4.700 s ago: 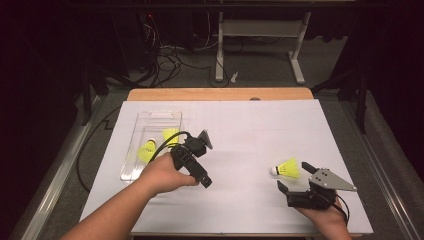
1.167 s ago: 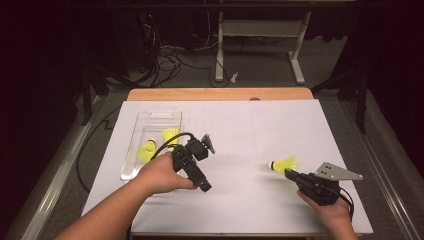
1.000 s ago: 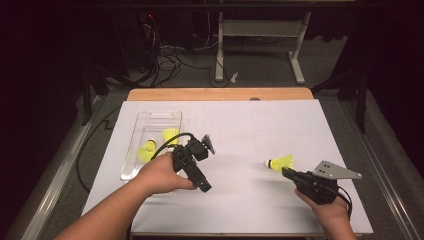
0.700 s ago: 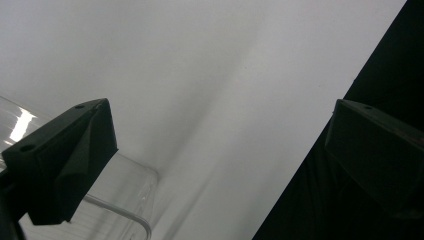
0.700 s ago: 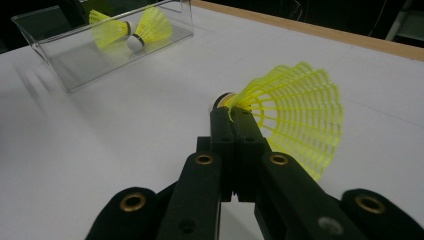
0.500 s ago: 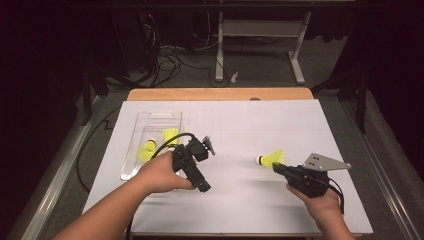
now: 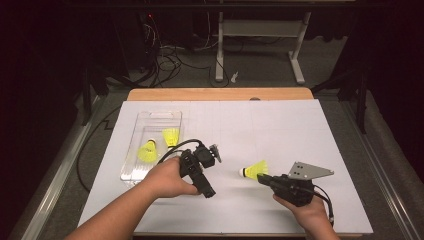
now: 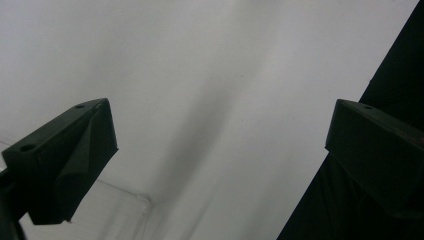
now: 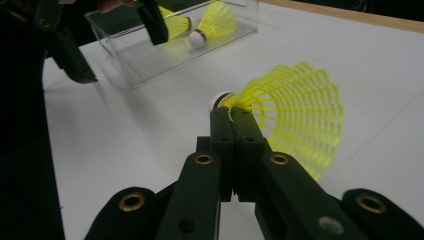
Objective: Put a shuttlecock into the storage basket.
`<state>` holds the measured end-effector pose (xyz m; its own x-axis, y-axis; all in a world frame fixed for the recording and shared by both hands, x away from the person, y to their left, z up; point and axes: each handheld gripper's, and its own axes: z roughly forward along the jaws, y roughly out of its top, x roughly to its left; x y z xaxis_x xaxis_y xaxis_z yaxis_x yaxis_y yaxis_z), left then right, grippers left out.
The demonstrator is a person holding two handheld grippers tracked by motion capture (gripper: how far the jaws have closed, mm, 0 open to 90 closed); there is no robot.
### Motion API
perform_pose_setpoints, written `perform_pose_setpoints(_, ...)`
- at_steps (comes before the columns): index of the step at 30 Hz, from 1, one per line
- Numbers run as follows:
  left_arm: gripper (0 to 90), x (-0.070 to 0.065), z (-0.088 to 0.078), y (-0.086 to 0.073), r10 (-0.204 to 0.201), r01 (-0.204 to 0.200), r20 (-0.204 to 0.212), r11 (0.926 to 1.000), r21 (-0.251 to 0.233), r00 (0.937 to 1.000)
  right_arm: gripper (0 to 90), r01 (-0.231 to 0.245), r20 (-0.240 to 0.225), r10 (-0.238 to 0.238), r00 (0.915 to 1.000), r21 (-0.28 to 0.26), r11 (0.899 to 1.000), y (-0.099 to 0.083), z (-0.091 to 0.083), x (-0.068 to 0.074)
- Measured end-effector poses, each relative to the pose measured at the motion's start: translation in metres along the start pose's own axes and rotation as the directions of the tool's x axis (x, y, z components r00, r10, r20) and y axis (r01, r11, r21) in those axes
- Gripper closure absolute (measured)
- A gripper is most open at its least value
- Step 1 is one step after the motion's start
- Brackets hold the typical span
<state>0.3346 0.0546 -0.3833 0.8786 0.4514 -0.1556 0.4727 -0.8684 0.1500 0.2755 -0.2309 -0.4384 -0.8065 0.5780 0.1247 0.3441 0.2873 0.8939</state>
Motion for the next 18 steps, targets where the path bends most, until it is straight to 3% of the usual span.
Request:
perform_pose_setpoints(6,1.0,-0.004,0.003,0.003,0.006,-0.006,-0.001,1.0,-0.005,1.0,90.0,0.031,-0.045,-0.03,0.9985,0.011,0.999,0.0,0.008,0.014)
perform_pose_setpoints(18,1.0,-0.005,0.005,0.003,0.017,-0.017,0.0,0.9999,0.001,0.9999,90.0,0.039,-0.106,-0.04,0.9936,-0.003,0.999,0.003,0.015,0.026)
